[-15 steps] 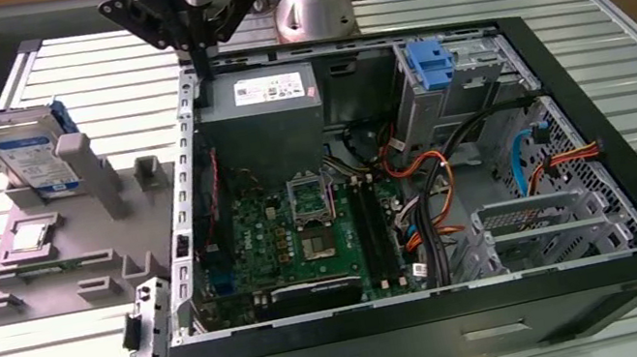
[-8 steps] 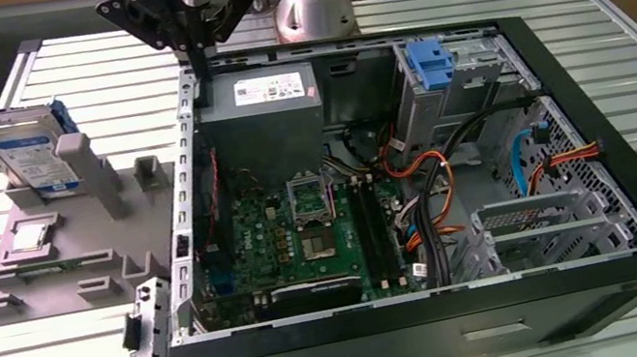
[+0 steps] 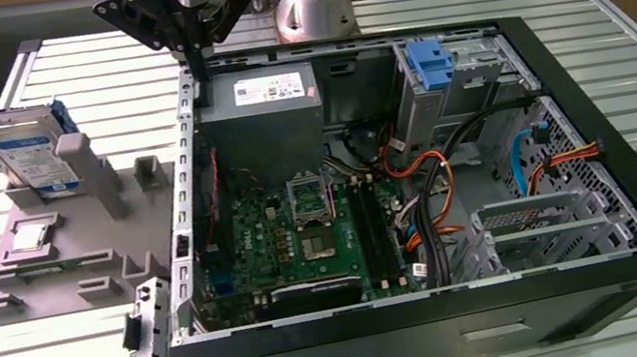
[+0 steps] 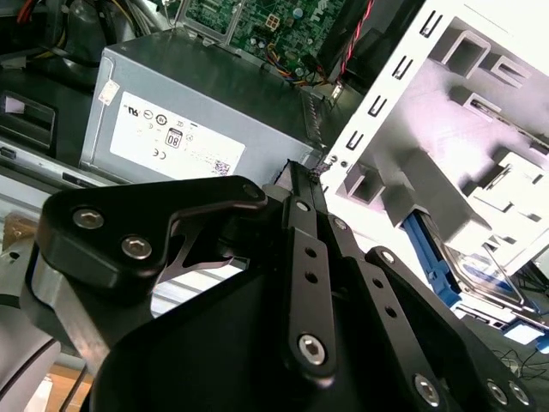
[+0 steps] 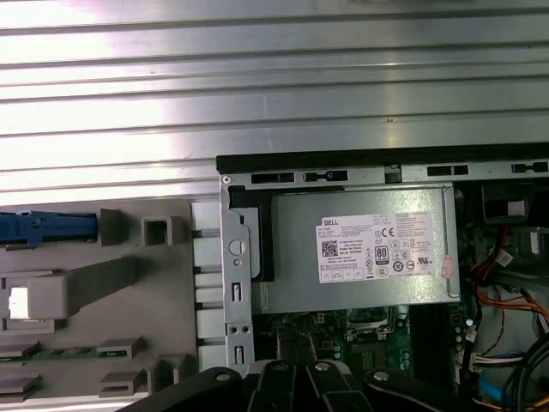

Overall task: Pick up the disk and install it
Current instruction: 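Reach for the disk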

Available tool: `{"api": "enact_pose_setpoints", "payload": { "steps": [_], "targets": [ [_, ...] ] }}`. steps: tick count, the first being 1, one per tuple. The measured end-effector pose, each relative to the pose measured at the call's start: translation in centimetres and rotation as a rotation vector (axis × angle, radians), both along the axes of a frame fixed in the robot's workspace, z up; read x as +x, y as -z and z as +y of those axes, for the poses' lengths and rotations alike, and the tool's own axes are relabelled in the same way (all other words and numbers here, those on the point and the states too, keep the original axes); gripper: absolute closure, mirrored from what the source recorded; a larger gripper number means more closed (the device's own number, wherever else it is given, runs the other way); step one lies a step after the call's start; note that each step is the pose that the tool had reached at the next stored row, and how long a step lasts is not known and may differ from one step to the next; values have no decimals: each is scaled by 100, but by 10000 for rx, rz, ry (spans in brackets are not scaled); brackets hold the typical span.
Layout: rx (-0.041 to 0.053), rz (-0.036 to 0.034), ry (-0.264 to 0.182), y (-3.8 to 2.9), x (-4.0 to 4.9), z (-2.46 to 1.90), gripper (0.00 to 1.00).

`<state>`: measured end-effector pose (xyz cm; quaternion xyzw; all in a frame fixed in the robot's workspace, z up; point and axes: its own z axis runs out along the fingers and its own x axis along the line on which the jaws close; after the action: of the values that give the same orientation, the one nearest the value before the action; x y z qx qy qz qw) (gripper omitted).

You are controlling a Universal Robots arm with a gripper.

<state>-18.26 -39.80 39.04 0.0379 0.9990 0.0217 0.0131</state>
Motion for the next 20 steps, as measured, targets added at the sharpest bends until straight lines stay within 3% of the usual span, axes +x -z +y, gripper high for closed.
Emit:
{"api": "enact_pose_setpoints", "payload": {
  "steps": [20],
  "targets": [
    [0, 0, 0, 1, -52, 0, 90]
  ]
}}
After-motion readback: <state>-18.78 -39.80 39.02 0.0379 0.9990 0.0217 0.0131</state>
